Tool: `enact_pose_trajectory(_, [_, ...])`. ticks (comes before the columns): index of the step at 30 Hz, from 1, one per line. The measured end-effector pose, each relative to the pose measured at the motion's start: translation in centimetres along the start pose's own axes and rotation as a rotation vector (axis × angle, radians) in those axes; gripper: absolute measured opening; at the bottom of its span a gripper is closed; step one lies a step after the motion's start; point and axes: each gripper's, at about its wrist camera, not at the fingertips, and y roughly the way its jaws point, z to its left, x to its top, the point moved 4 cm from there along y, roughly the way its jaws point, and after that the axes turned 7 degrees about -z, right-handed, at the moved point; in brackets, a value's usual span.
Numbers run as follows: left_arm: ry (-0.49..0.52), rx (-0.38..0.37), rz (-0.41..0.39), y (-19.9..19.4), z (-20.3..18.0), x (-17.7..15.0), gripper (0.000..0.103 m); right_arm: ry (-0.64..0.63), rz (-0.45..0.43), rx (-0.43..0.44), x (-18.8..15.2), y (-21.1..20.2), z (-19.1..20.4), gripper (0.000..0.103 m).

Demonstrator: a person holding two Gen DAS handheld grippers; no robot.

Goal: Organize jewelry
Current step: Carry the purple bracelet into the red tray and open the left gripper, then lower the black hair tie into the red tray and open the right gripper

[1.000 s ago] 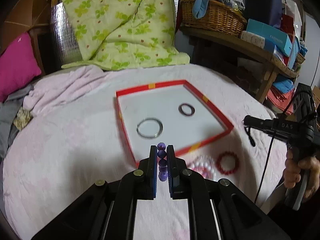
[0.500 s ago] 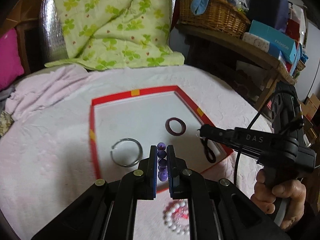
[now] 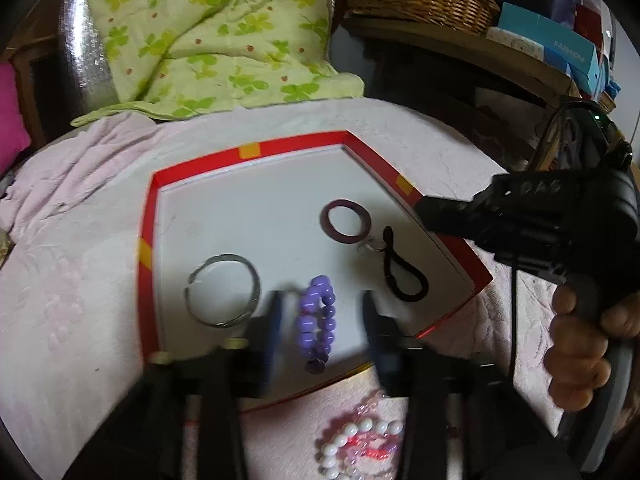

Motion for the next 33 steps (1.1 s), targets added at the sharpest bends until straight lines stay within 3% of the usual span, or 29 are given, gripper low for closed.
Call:
enact_pose_trajectory(8, [-0.043,0.043,-0.037,-4.4,1.1,-1.6,0.061,-0.032,-0.029,0.024,0.0,-1.8,1.3,0.011])
enact_pose_trajectory(11, [-0.057,0.063,-0.028,-6.0,1.7,-3.0,0.062,-0.047,-0.022,0.033,-0.2,-2.7,1.6,0.02])
enact_pose_trajectory(12, [-0.066,0.067,-0.019,-6.4,1.8,-3.5,0.062,-0.055,-0.024,0.035,-0.3,-3.1,1.6,0.027])
enact_pose_trajectory(19, [-0.071,0.095,0.025,-8.8,2.1,-6.3,0.062,-0.107,-0.022,0.018,-1.1,-6.2,1.2,0.028])
enact_pose_trajectory(33, [-0.028,0.058,0.062,-11.2,-1.1,-9.2,0.062,-0.086,0.118,-0.063,-4.8,-8.7,-2.5,0.028])
